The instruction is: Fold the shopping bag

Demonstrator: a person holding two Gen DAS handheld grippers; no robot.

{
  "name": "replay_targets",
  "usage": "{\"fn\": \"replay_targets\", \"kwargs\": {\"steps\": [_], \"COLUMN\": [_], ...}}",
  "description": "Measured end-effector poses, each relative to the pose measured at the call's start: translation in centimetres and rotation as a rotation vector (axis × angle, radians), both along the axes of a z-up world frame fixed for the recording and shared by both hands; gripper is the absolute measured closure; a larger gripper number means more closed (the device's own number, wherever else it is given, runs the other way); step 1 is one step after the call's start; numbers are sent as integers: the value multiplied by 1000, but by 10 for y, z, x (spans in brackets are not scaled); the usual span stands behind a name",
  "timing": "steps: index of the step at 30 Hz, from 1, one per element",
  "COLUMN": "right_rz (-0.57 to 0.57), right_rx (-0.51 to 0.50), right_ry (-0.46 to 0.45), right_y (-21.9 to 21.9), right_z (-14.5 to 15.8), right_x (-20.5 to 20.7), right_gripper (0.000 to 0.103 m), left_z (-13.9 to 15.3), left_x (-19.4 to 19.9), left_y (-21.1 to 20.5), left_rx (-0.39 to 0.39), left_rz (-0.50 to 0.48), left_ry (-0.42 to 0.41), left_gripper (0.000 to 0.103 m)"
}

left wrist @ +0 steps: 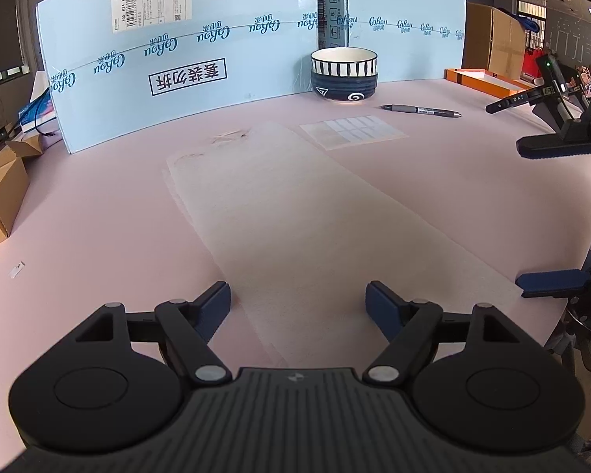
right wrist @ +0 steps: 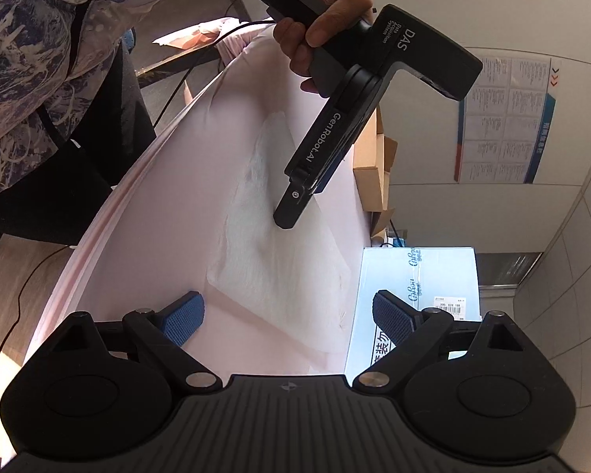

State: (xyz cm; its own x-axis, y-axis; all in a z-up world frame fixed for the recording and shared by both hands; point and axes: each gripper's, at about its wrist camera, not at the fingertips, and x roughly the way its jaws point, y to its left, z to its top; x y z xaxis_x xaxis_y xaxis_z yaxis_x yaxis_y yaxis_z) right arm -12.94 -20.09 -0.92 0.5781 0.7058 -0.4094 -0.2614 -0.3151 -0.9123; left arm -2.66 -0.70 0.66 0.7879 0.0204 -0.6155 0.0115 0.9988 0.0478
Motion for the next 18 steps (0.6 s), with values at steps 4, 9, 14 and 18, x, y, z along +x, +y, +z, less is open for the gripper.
{"fn": "replay_targets", "kwargs": {"steps": [4,9,14,18], "right_rz": [41,60,60,40], "right_rx": [-30,-50,-64,-38], "right_ry": [-16,2,-15,-5], "right_y": [8,15,20,21], "right_z": [-1,1,-1,-1], "right_x": [2,6,2,2], "right_gripper": [11,11,11,11], "left_z": [5,15,21,18], "left_x": [-8,-23,-39,-46], "left_y": [-1,-5,-10,-23], "left_rx": [5,3,6,56], "left_rz": [-5,-45,-150,-189], "left_ry": [-9,-51,-68,-21], "left_gripper": [30,30,29,29]}}
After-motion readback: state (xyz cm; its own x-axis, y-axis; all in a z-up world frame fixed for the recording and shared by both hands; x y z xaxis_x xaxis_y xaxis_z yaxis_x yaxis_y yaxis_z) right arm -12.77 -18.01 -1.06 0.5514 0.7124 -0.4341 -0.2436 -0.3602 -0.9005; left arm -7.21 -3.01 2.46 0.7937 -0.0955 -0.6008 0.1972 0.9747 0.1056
